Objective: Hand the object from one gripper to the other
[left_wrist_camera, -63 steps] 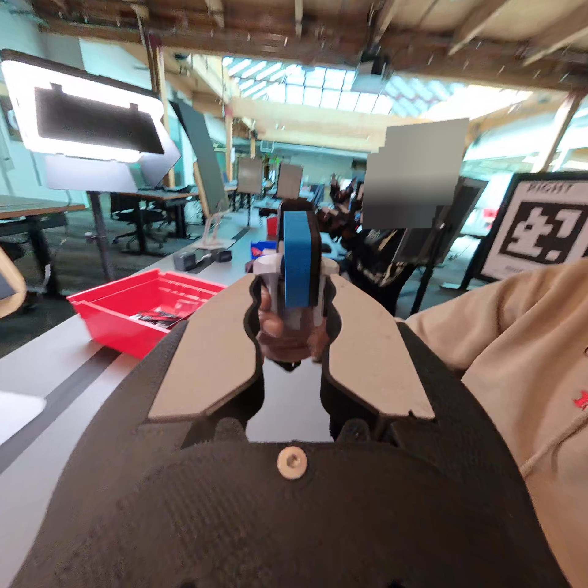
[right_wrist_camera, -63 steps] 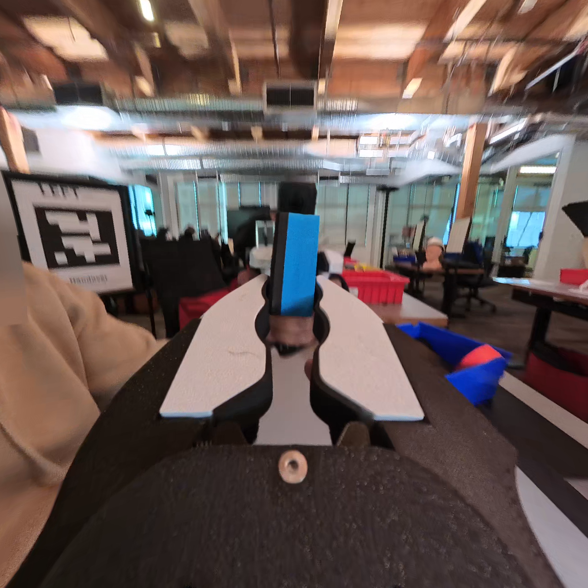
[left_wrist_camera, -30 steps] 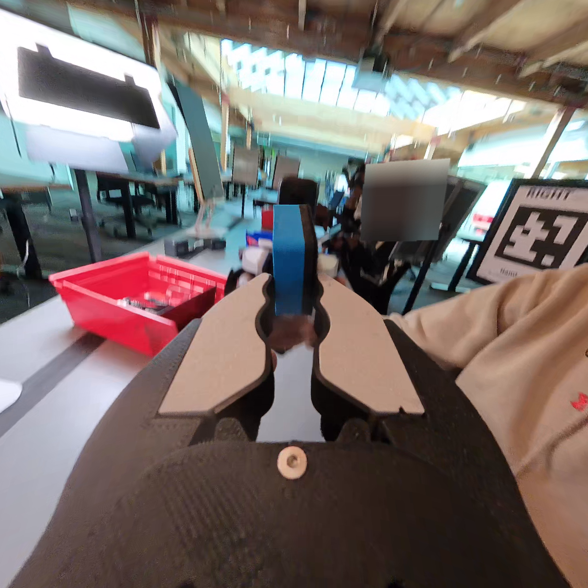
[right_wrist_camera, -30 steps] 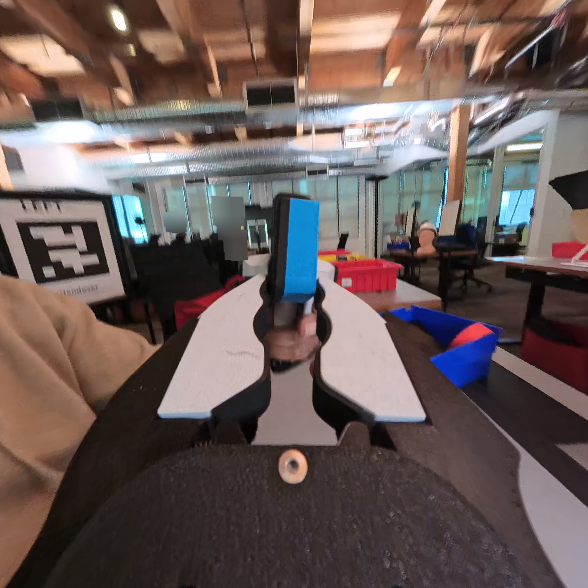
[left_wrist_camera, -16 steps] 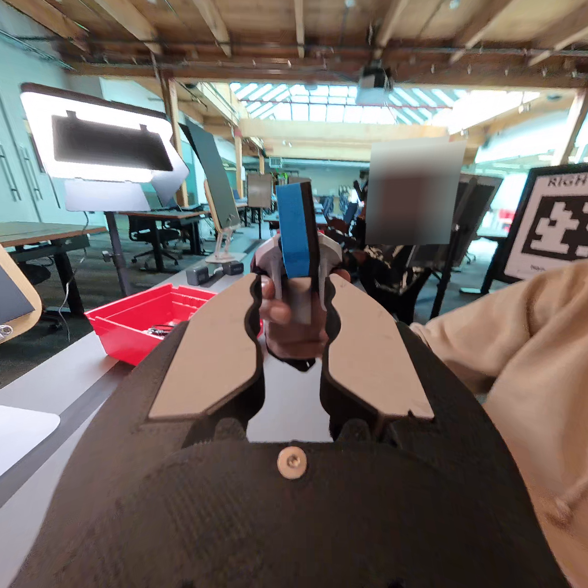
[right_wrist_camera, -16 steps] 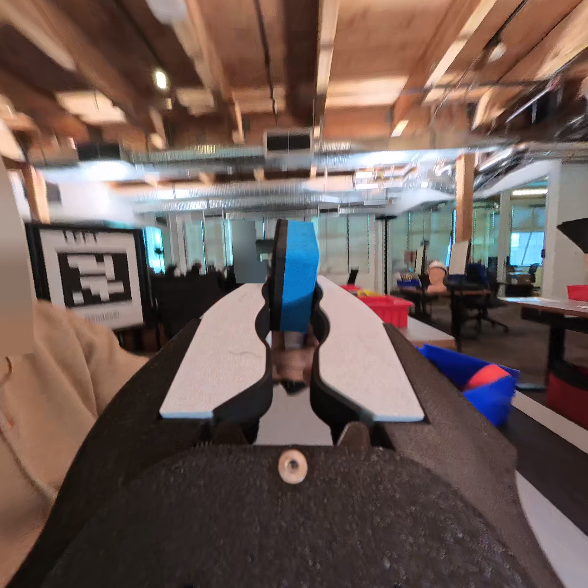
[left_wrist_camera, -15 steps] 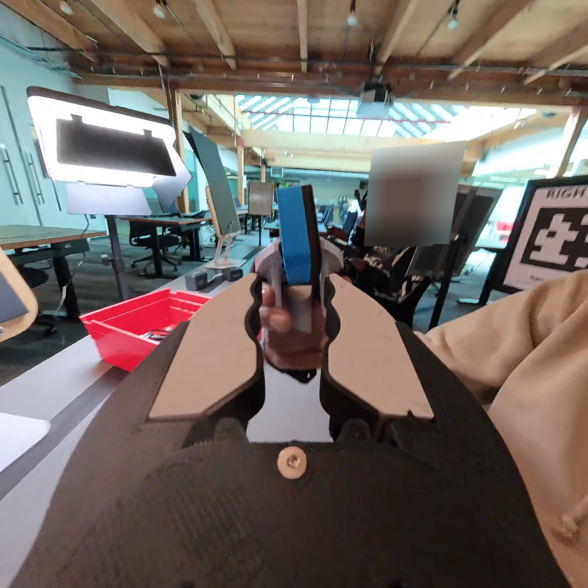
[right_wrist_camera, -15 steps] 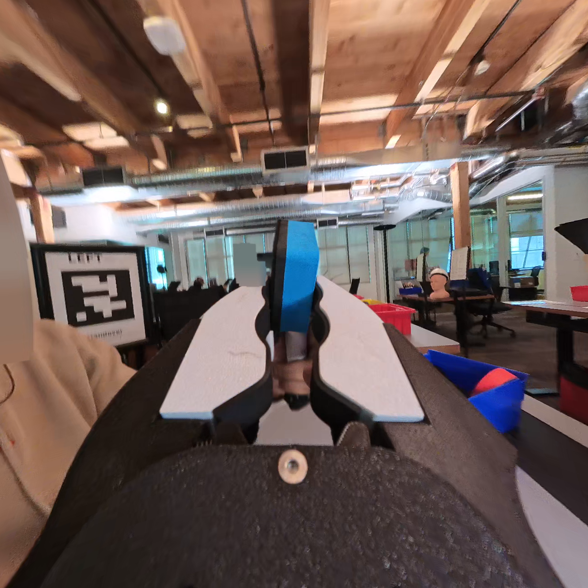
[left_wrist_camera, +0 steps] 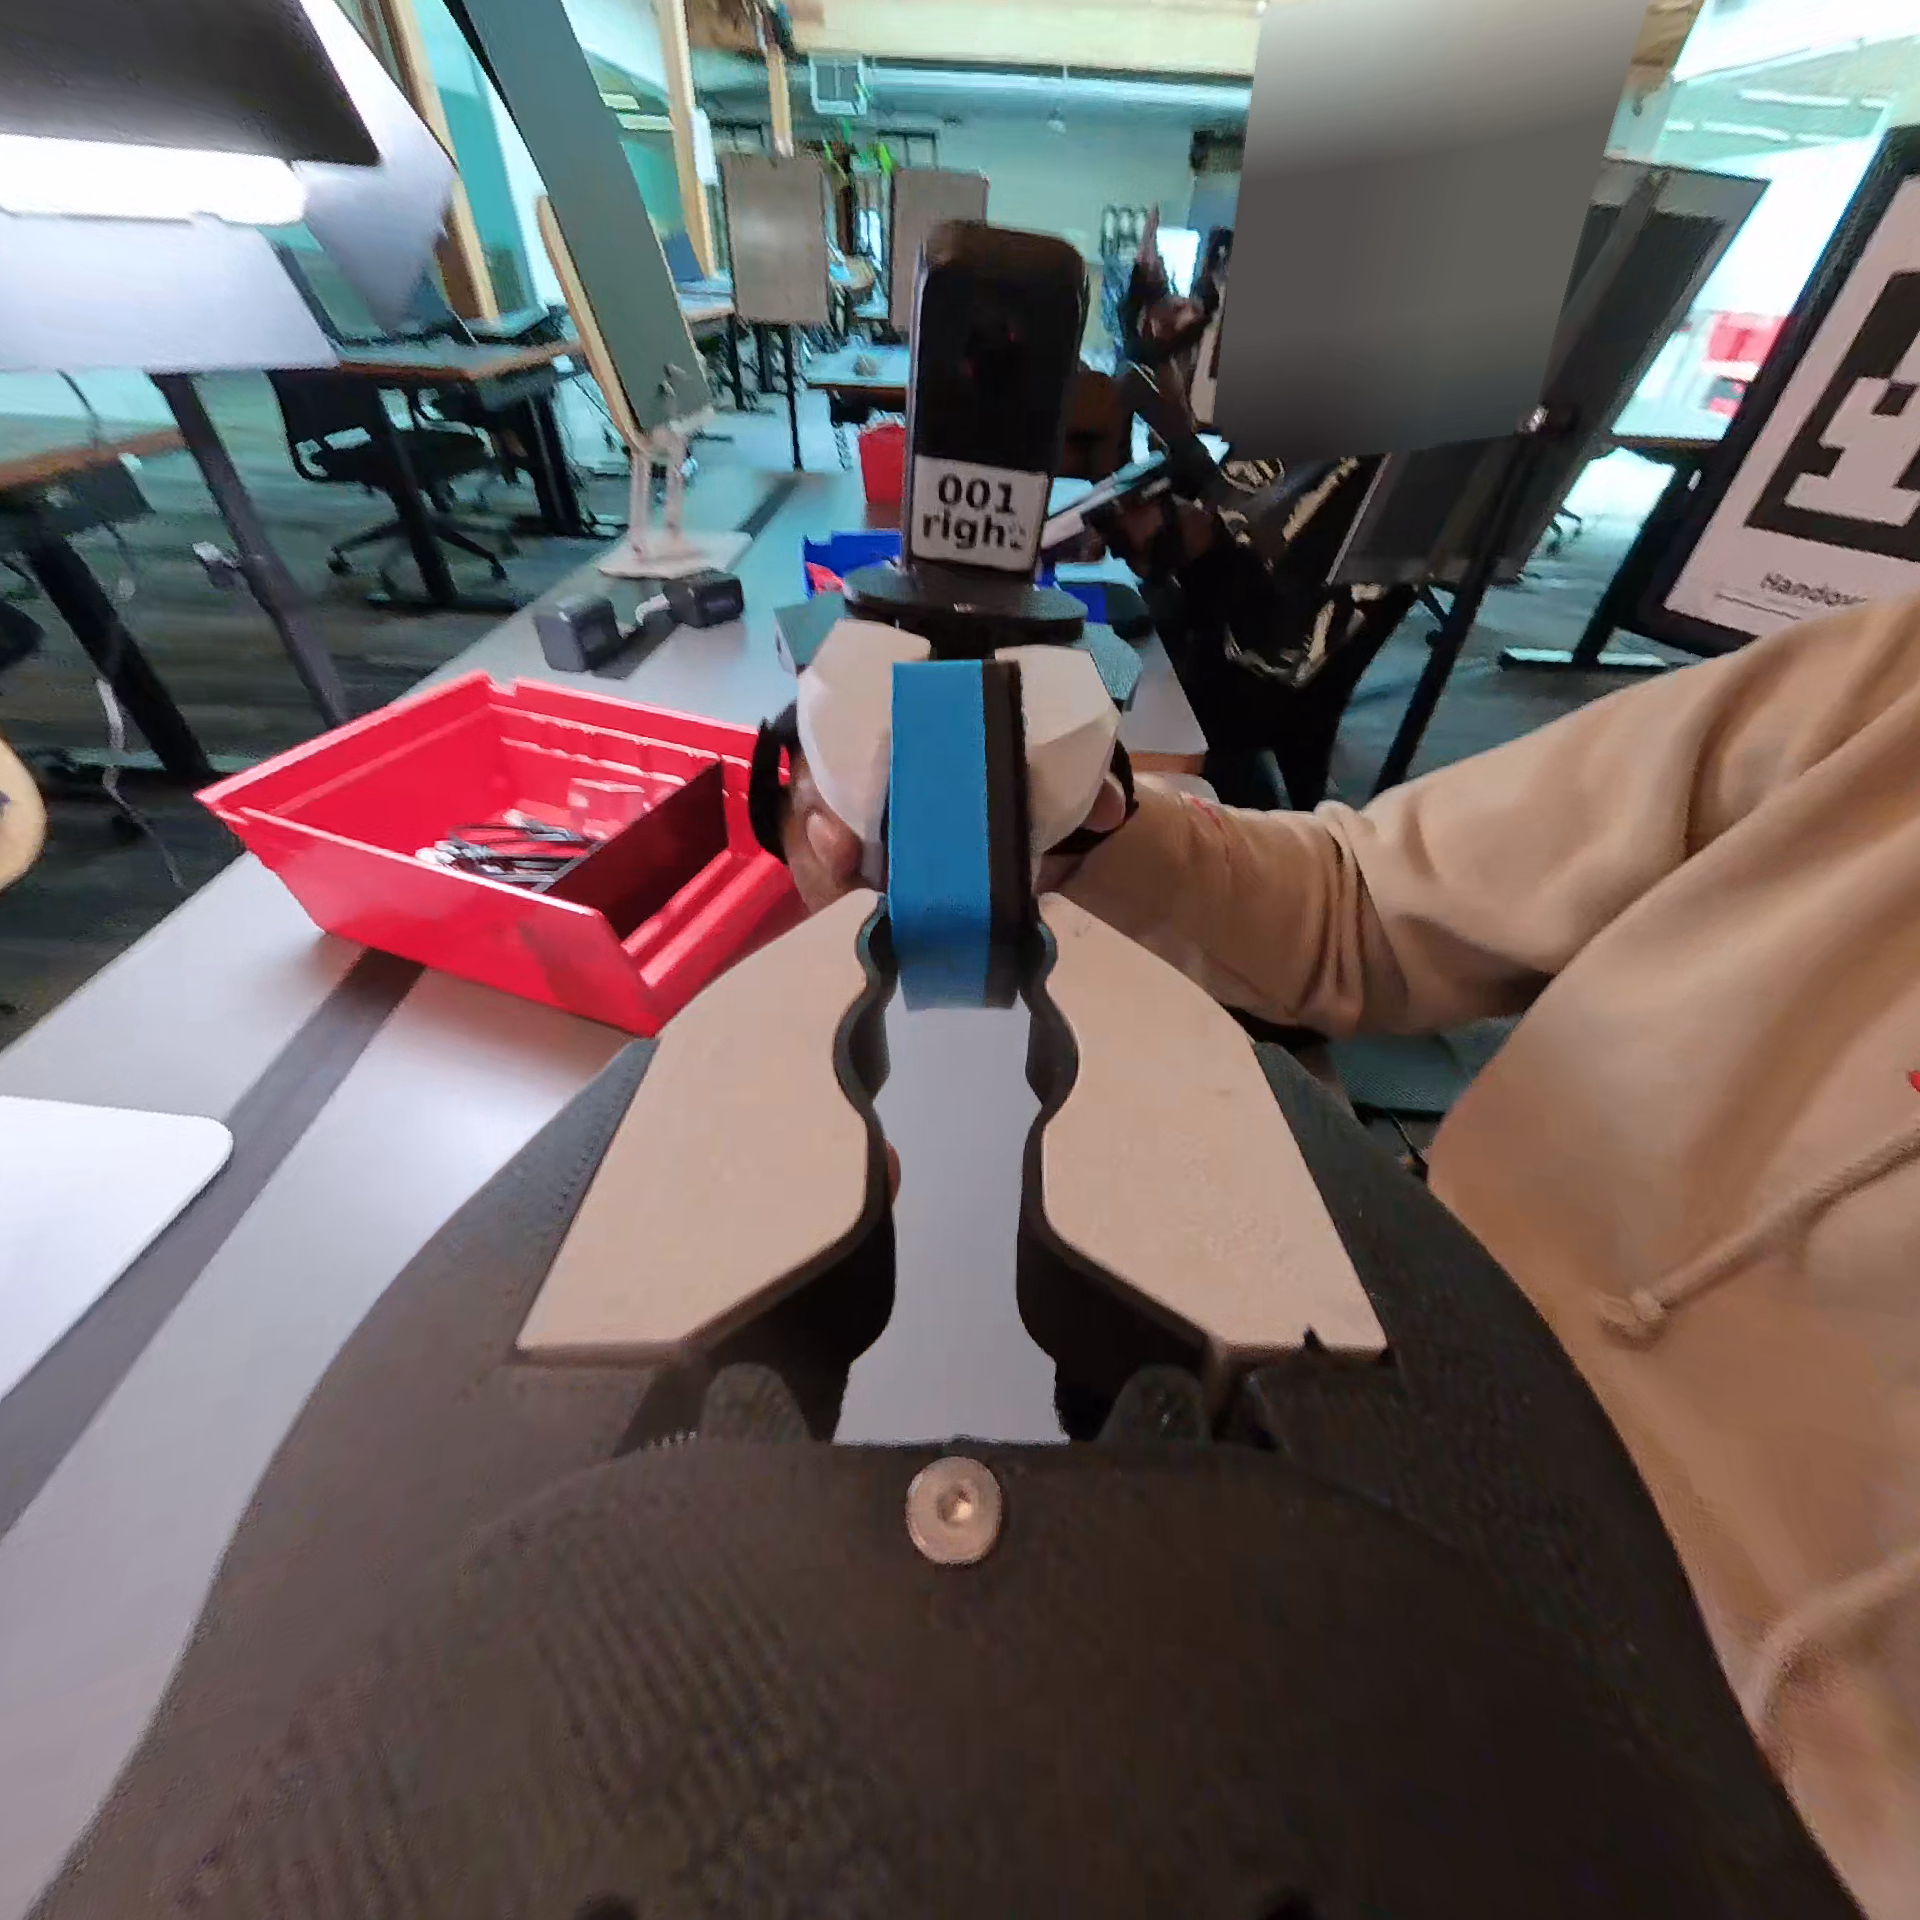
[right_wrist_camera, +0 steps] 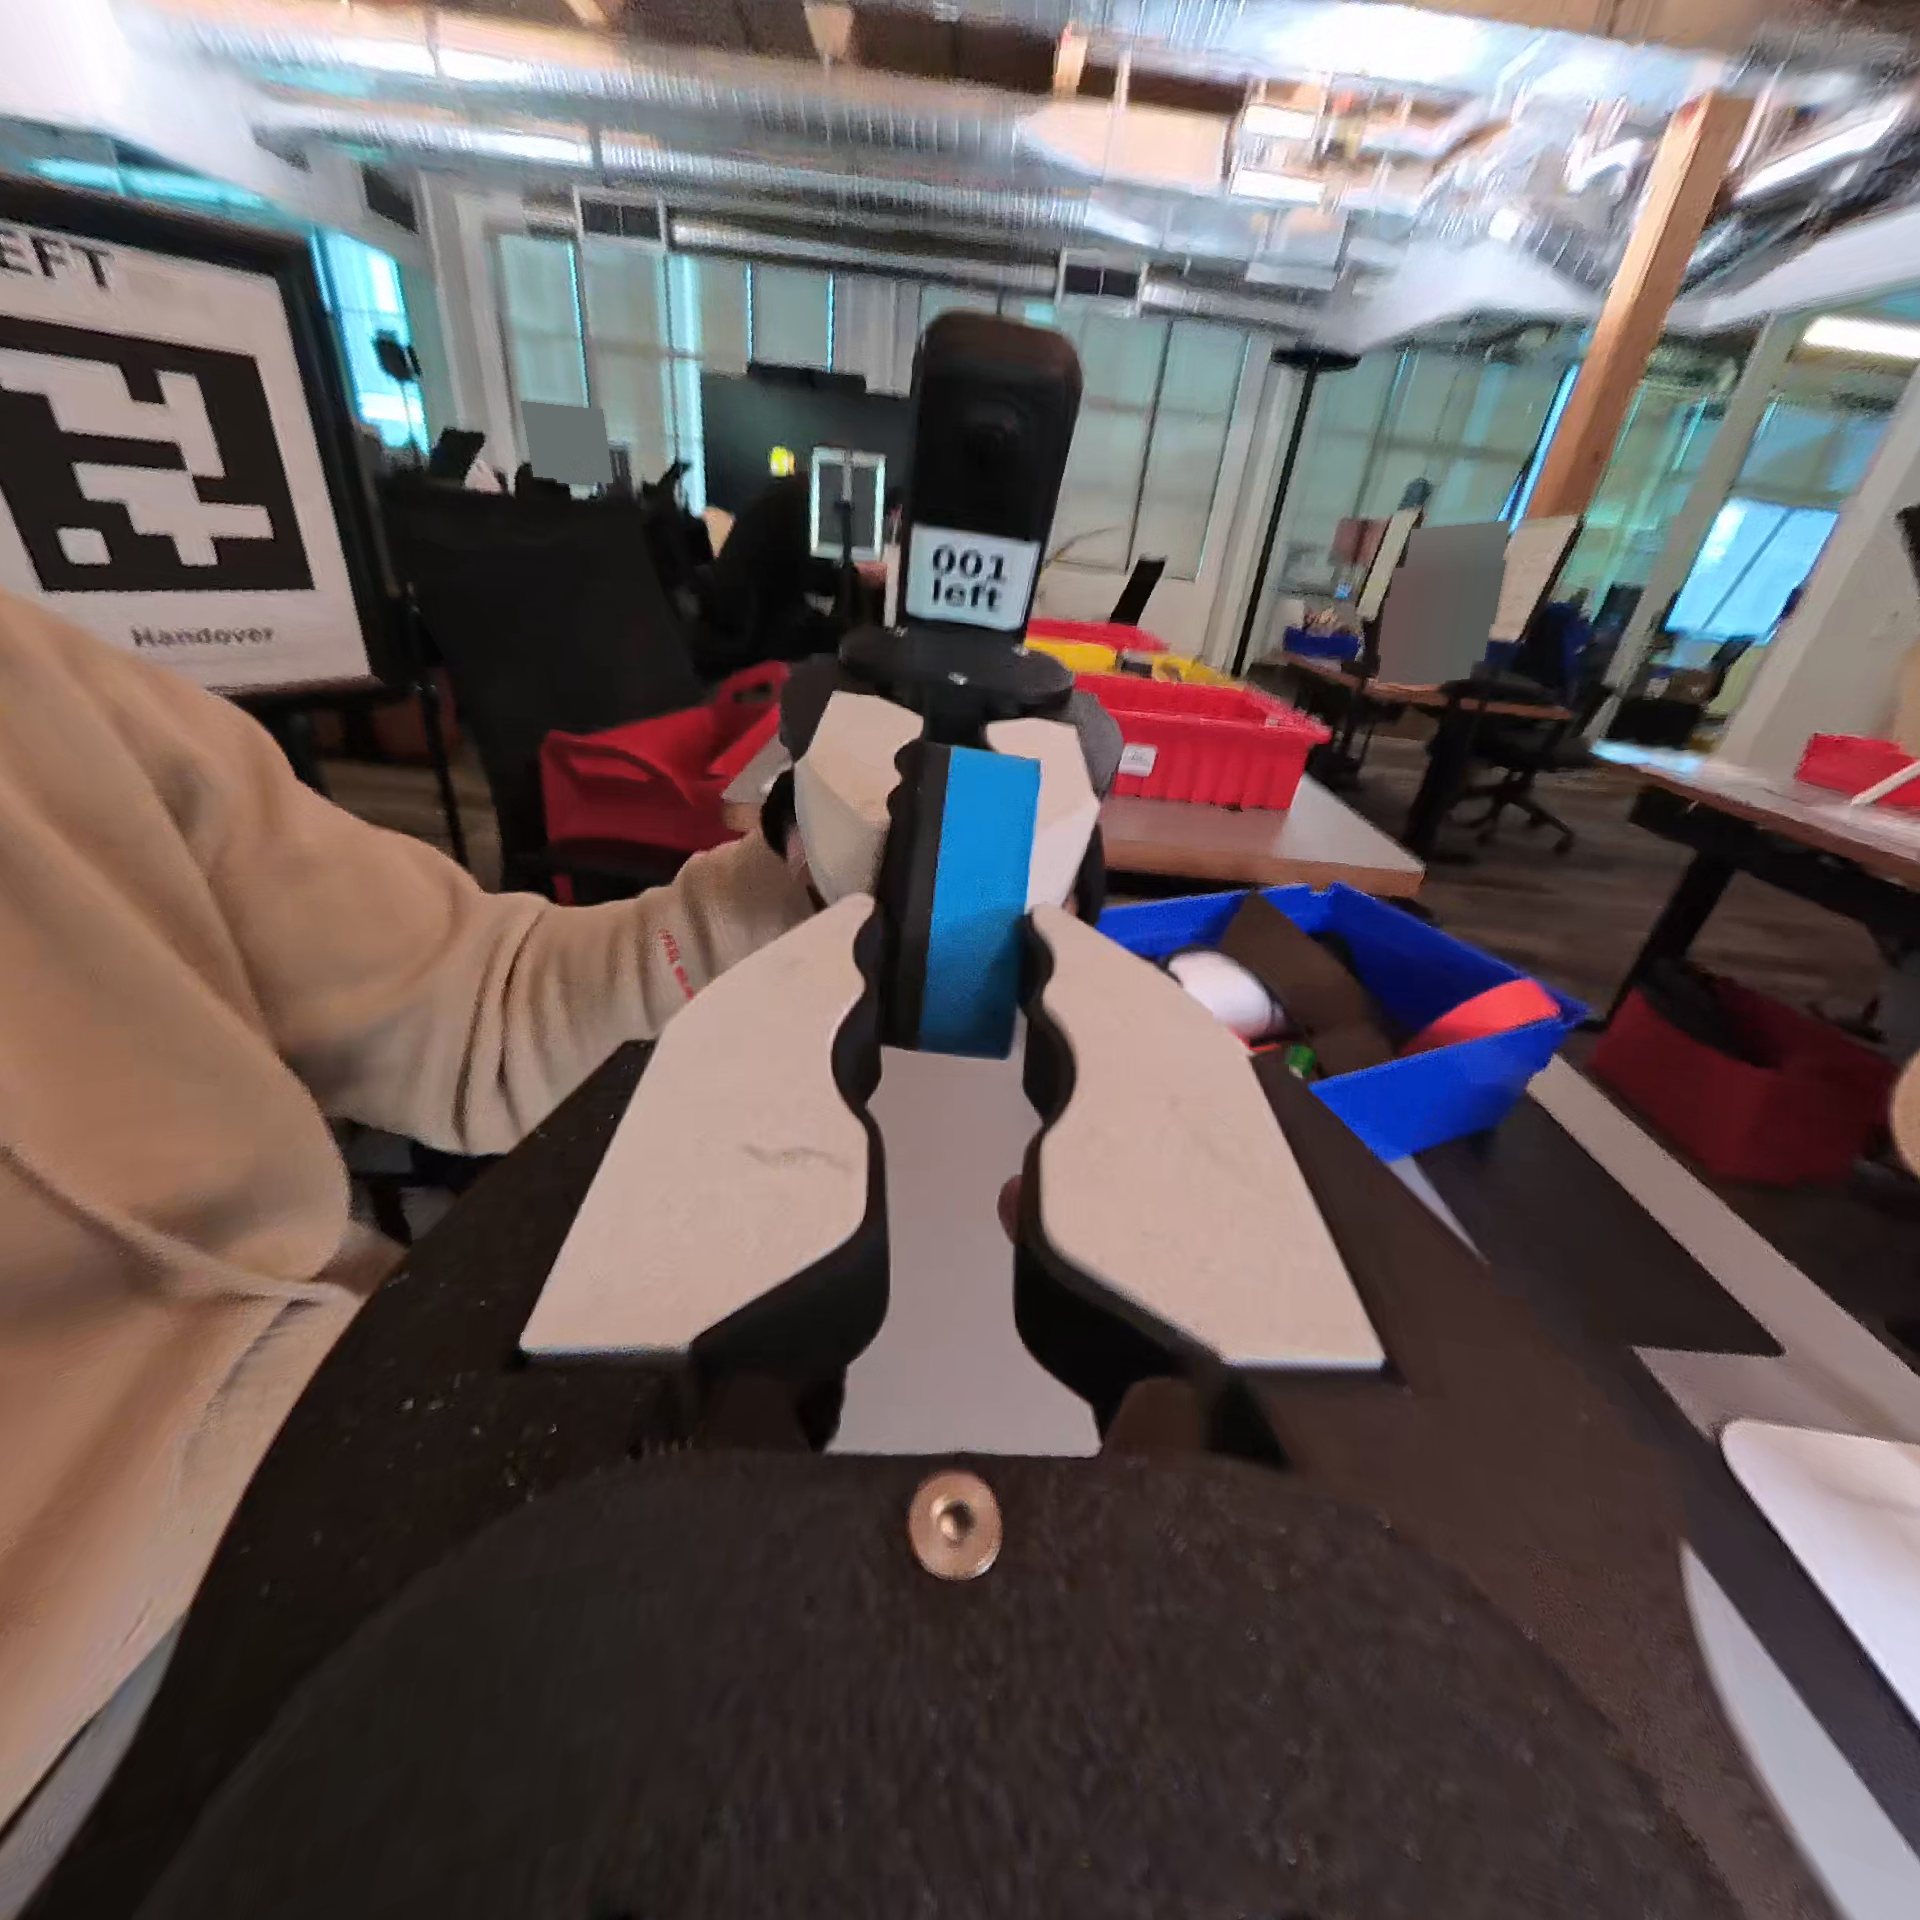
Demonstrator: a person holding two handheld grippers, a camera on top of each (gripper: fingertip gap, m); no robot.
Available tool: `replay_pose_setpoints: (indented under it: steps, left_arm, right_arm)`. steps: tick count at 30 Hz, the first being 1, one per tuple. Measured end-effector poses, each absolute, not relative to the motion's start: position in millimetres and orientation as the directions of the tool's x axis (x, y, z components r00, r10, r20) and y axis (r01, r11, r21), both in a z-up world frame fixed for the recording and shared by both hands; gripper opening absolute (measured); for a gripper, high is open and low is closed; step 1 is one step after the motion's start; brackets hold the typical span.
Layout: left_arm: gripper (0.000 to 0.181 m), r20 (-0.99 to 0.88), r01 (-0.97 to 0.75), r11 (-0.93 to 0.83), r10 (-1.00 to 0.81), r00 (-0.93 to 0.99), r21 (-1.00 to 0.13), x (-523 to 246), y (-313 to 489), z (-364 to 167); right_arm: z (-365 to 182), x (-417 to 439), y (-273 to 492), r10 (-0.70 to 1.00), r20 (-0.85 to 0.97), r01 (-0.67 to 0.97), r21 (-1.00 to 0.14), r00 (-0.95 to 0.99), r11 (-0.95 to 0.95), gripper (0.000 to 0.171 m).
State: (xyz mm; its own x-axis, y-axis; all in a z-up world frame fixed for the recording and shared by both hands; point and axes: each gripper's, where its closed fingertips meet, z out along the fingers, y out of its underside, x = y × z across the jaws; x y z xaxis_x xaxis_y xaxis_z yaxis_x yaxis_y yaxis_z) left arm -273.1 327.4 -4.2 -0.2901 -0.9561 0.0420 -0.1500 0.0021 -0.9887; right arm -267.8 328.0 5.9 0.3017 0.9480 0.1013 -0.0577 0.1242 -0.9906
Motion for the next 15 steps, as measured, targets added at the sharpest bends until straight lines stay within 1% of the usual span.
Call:
replay_pose_setpoints:
  steps: [2, 4, 5, 6, 7, 8, 9, 10, 11, 12, 13, 14, 15]
  left_arm:
    - [0.025, 0.019, -0.058, -0.003, -0.965, -0.261, -0.998, -274, 333, 8]
    - [0.031, 0.034, 0.049, -0.047, -0.971, -0.236, -0.998, -275, 340, 21]
    - [0.036, 0.063, 0.059, -0.079, -0.97, -0.233, -0.995, -274, 342, 23]
    - [0.041, 0.1, 0.059, -0.116, -0.969, -0.227, -0.992, -273, 346, 23]
    - [0.044, 0.139, 0.061, -0.156, -0.966, -0.219, -0.986, -272, 349, 24]
    - [0.048, 0.176, 0.07, -0.194, -0.962, -0.21, -0.978, -271, 352, 26]
    - [0.054, 0.204, 0.074, -0.223, -0.958, -0.201, -0.972, -270, 354, 27]
    - [0.06, 0.222, 0.065, -0.238, -0.957, -0.185, -0.969, -267, 355, 25]
    - [0.067, 0.229, 0.043, -0.238, -0.96, -0.163, -0.97, -262, 356, 21]
    - [0.073, 0.223, 0.017, -0.227, -0.965, -0.135, -0.974, -257, 357, 15]
    - [0.076, 0.214, -0.004, -0.215, -0.971, -0.104, -0.977, -253, 359, 9]
    - [0.076, 0.212, -0.017, -0.212, -0.973, -0.087, -0.977, -250, 362, 4]
    - [0.074, 0.225, -0.029, -0.224, -0.97, -0.092, -0.974, -247, 362, -1]
  right_arm:
    - [11, -268, 331, 0.946, 0.075, -0.089, -0.99, 0.316, 0.108, 0.022]
    - [31, -257, 331, 0.935, 0.067, -0.22, -0.964, 0.349, 0.151, 0.022]
    - [43, -248, 330, 0.924, 0.065, -0.296, -0.937, 0.377, 0.187, 0.022]
    - [52, -238, 330, 0.896, 0.091, -0.331, -0.909, 0.435, 0.254, 0.022]
    - [56, -232, 332, 0.839, 0.166, -0.279, -0.894, 0.519, 0.35, 0.022]
    - [53, -229, 336, 0.735, 0.291, -0.134, -0.878, 0.613, 0.46, 0.022]
    - [48, -226, 342, 0.576, 0.45, 0.078, -0.828, 0.683, 0.555, 0.022]
    - [42, -224, 349, 0.376, 0.619, 0.317, -0.725, 0.689, 0.612, 0.022]
    - [36, -223, 354, 0.17, 0.77, 0.541, -0.568, 0.614, 0.62, 0.022]
    - [30, -223, 358, -0.014, 0.871, 0.71, -0.391, 0.491, 0.586, 0.022]
    - [24, -227, 361, -0.138, 0.919, 0.801, -0.24, 0.37, 0.548, 0.022]
    - [17, -234, 362, -0.183, 0.939, 0.83, -0.154, 0.292, 0.537, 0.022]
    - [10, -241, 363, -0.19, 0.947, 0.832, -0.118, 0.258, 0.542, 0.022]
